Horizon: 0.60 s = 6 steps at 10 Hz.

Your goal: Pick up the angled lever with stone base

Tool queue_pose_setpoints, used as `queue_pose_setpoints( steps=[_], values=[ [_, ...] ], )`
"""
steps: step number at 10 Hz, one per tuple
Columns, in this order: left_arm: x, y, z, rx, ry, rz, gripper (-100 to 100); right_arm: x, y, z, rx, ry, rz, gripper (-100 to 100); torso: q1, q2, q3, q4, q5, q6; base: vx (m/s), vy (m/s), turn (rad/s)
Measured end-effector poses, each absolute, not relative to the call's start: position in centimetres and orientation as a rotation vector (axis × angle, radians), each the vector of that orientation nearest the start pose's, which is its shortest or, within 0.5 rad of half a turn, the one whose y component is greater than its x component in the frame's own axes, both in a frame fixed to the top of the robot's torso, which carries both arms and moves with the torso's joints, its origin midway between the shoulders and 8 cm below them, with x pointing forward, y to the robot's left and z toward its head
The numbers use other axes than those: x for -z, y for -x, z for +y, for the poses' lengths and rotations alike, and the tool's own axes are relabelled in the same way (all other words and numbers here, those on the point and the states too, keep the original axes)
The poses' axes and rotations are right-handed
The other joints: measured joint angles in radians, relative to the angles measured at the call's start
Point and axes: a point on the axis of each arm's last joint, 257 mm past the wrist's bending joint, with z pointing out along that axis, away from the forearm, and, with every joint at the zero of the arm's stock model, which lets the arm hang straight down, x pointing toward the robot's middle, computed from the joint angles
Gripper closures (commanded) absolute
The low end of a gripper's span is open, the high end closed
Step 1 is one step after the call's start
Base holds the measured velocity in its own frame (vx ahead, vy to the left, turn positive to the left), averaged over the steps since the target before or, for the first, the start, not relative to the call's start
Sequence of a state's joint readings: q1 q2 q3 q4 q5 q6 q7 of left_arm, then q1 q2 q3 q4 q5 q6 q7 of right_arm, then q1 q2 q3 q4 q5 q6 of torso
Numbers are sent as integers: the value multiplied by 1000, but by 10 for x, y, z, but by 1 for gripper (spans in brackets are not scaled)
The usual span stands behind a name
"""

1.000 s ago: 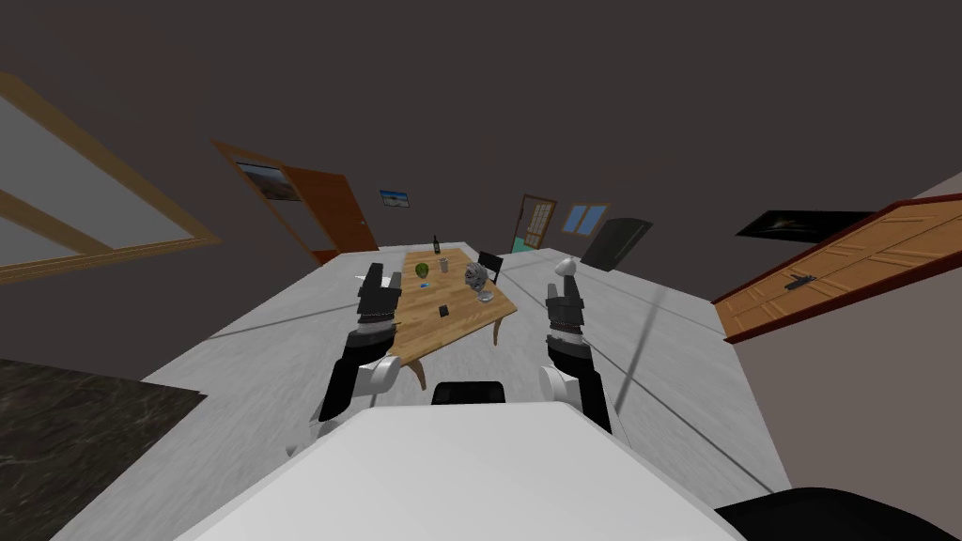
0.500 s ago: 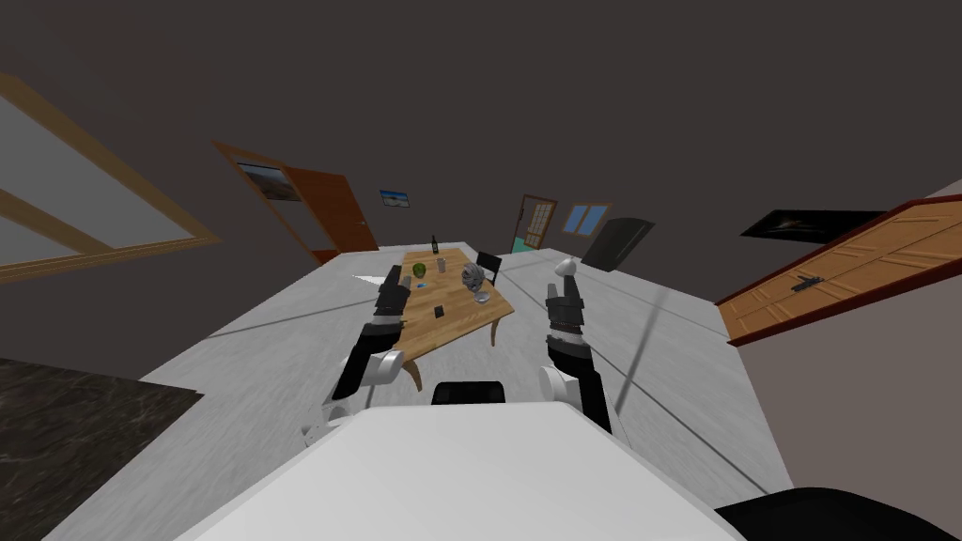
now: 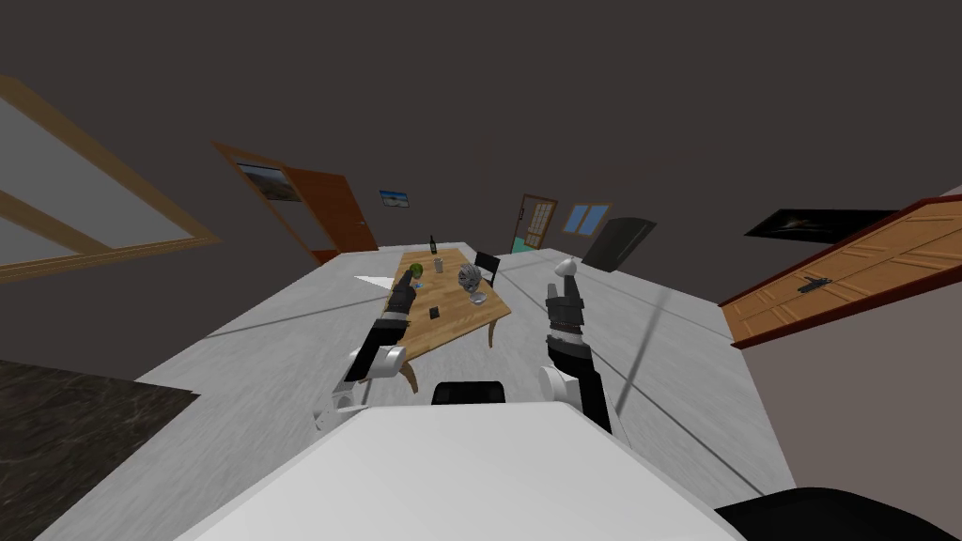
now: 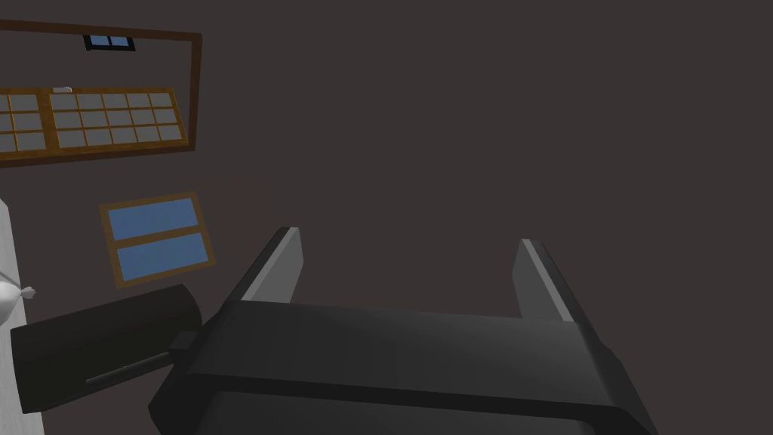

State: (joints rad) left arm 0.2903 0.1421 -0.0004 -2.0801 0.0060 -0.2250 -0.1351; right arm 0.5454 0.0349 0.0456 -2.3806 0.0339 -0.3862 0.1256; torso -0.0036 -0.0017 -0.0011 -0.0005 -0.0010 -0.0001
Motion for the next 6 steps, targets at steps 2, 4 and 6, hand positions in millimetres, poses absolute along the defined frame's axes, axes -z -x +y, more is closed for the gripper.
queue_pose_setpoints(
  steps=[2,4,6],
  values=[
    [64,-451,268,1118,729,1014,-100,-33,-342,-270,-1179,-662,672,0,0,1,0,0,0,0,18,-65,11],
    [82,-462,270,1088,761,1070,-100,-33,-341,-270,-1179,-662,672,0,0,0,0,0,0,0,12,-64,9],
    [103,-473,275,1054,794,1126,-100,-33,-341,-270,-1179,-662,672,0,0,0,0,0,0,0,19,-63,10]
  ],
)
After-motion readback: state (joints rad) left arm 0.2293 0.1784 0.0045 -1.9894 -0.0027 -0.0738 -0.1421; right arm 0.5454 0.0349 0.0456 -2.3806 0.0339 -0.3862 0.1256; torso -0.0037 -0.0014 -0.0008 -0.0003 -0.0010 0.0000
